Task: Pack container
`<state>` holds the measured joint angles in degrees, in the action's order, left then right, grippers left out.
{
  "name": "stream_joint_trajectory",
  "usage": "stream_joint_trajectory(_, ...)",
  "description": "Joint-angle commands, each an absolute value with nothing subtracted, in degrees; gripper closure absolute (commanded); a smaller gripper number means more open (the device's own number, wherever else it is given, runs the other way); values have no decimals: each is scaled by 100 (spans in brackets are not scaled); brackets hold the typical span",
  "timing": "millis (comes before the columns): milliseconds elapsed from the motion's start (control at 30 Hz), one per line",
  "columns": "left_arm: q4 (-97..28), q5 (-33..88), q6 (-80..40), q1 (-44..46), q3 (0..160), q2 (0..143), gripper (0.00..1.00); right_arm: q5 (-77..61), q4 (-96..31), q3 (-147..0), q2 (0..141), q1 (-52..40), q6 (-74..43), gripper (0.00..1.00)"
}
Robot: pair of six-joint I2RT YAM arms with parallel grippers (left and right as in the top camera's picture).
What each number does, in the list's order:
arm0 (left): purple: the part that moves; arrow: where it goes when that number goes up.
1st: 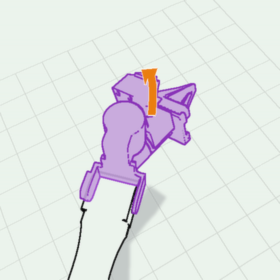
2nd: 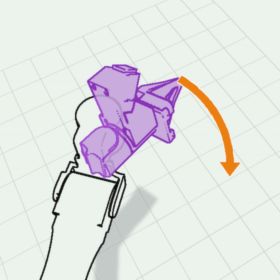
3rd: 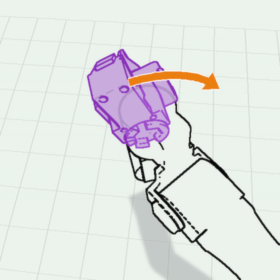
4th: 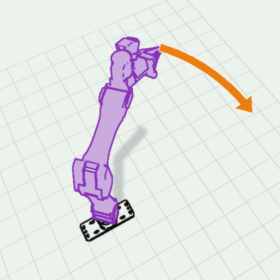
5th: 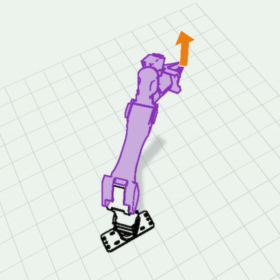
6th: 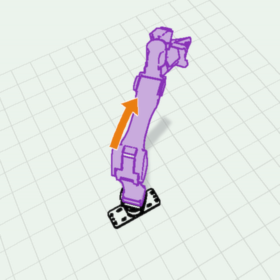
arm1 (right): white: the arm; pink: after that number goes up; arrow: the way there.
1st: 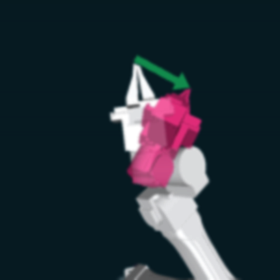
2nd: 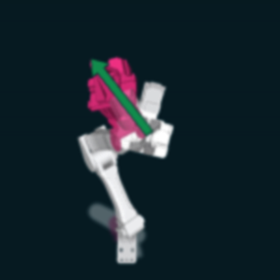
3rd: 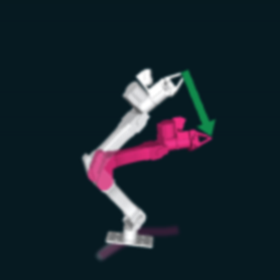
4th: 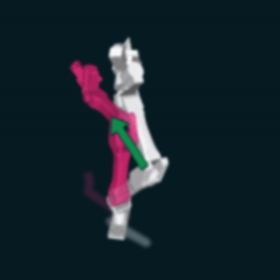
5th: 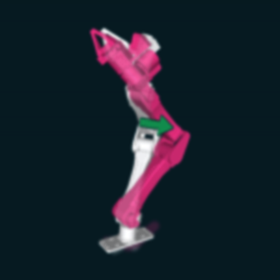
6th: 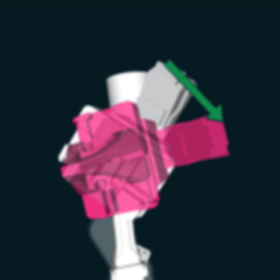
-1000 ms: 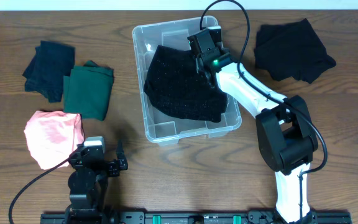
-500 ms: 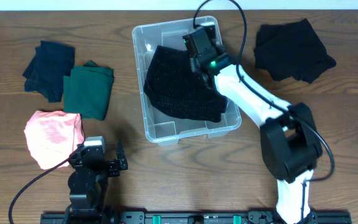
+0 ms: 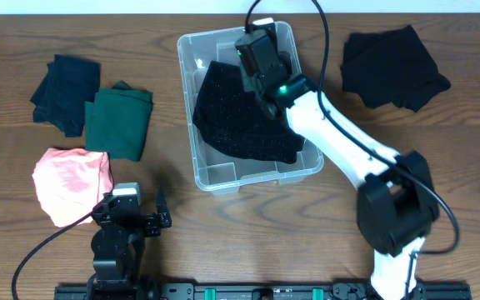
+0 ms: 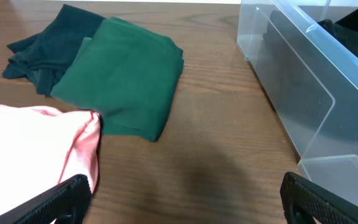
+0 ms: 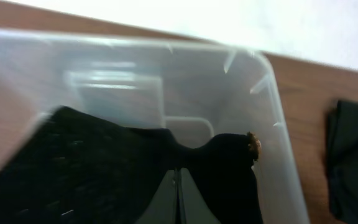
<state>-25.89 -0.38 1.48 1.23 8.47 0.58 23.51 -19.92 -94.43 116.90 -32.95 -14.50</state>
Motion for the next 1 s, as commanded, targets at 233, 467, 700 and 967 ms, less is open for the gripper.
stream_joint_trajectory(233, -2602, -47, 121, 108, 744, 25, 2, 1260, -1691, -9406, 12978, -2655, -1625, 99)
stream_joint_trajectory(467, -2600, -47, 121, 108, 744, 25, 2, 1074, -1745, -9408, 13078, -2801, -1490, 99)
stream_joint_trajectory(700, -2600, -47, 121, 108, 744, 25, 2, 1109, -1732, -9461, 12693, -3033, -1262, 99)
stream_joint_trajectory(967, -2600, -47, 121, 108, 744, 25, 2, 464, -2318, -9463, 11179, -3238, -1177, 99)
